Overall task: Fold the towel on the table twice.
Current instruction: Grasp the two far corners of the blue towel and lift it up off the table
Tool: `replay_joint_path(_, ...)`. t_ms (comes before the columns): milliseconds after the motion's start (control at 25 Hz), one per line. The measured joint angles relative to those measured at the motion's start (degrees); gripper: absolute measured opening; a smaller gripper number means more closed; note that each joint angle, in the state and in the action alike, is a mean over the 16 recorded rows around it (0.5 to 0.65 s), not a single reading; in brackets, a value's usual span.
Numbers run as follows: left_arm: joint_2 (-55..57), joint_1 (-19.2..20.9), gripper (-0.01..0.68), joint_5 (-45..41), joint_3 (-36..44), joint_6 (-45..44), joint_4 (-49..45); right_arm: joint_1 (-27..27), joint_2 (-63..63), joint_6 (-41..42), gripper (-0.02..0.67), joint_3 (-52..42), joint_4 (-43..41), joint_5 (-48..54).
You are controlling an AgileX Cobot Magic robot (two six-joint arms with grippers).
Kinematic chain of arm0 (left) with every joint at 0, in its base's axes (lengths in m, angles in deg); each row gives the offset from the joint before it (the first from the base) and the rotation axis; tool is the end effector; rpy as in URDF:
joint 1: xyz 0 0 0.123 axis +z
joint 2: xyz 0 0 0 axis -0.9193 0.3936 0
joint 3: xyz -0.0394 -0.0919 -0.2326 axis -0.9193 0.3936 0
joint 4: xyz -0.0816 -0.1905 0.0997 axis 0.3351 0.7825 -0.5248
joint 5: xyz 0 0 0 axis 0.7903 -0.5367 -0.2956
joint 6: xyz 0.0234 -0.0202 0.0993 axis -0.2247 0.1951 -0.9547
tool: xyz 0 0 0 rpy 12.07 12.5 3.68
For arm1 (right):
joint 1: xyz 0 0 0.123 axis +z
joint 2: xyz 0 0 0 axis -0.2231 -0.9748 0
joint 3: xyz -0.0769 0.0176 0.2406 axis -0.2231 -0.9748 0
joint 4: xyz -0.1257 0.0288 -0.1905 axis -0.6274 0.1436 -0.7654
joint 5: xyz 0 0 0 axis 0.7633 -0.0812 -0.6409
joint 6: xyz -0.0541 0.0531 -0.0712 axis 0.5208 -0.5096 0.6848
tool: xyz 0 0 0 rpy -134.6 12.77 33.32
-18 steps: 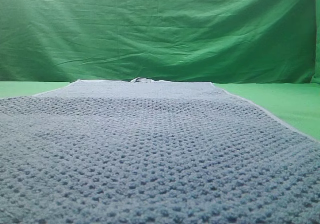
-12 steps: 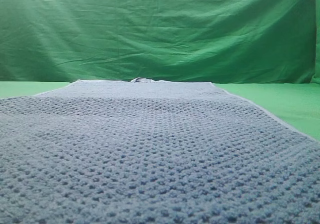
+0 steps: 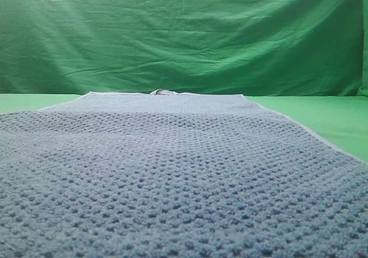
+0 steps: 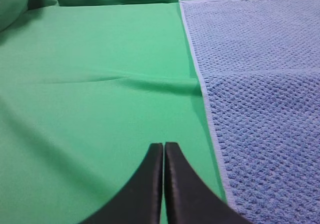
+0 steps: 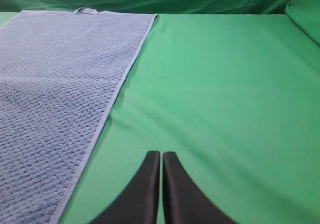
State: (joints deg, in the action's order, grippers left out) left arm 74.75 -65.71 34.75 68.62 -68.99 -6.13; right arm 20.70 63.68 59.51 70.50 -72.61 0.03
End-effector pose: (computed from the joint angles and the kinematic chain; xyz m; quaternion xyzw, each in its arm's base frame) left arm 0.0756 -0.0071 0.1761 0.0348 0.7890 -0.0140 0.6133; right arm 0.0726 0.0185 0.1672 -0.0939 0.8028 0.0614 0.5855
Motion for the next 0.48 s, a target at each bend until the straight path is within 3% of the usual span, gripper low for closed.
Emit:
replay_joint_path(240, 0.0, 0.0, 0.0, 0.1, 0.0, 0.1, 0.8, 0.0, 0.0, 0.0, 0.0, 0.0, 0.0, -0.1)
replay_joint_path(480, 0.0, 0.0, 0.0, 1.3, 0.1, 0.6, 8.8, 0.0, 0.0, 0.0, 0.0, 0.0, 0.7, -1.9)
